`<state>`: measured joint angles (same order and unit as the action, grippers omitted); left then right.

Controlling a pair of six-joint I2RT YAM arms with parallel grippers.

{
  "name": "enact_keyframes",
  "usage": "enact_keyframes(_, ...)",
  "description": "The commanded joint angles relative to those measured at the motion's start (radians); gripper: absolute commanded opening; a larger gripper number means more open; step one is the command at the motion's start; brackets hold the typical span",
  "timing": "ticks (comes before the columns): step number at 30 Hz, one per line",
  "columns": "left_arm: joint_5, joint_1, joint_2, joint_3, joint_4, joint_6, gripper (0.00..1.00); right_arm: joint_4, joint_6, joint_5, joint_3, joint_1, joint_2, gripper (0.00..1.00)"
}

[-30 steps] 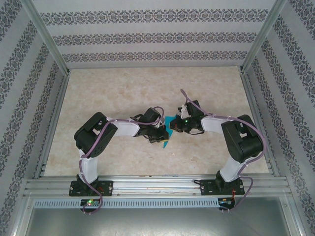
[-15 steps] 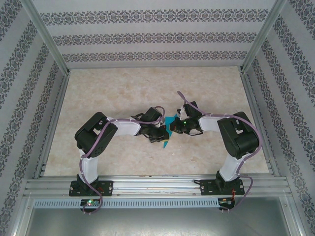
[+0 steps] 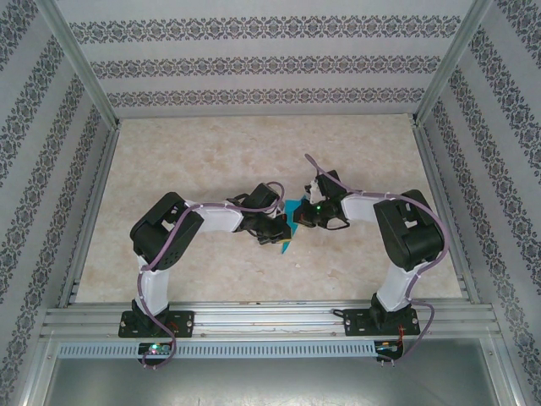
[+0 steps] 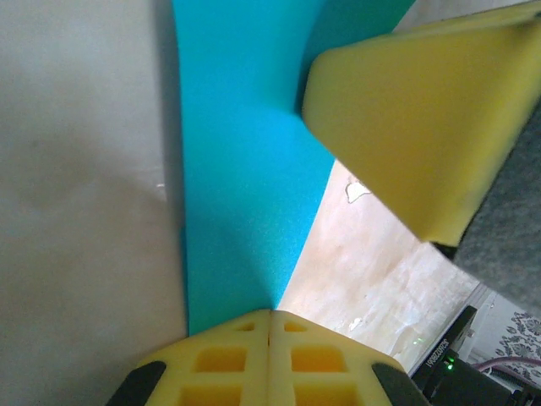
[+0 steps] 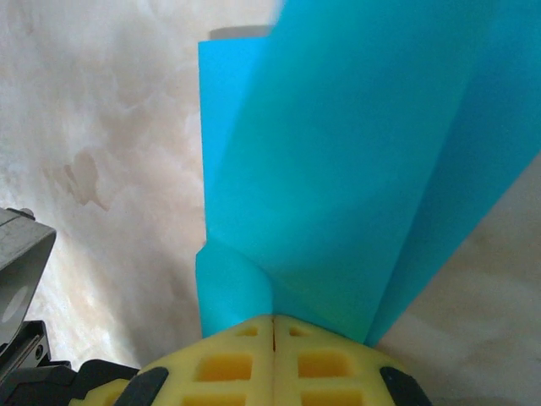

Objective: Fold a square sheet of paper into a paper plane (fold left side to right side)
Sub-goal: Fold the wing for the fifth time at the center of the table.

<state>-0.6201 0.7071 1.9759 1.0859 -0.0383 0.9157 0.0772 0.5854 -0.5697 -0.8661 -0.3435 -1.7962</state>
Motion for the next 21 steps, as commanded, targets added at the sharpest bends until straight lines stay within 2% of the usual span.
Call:
enact_keyframes(1,0.103,0.017,0.089,-0.046,-0.207,-0.023,0.0,0.015,-0.038,0.099,-0.031,0.035,-0.024,0.0)
enact_keyframes(21,0.098,0.018,0.104,-0.037,-0.216,-0.029,0.0,0.079,-0.094,0.099,-0.124,0.125,-0.079,0.0)
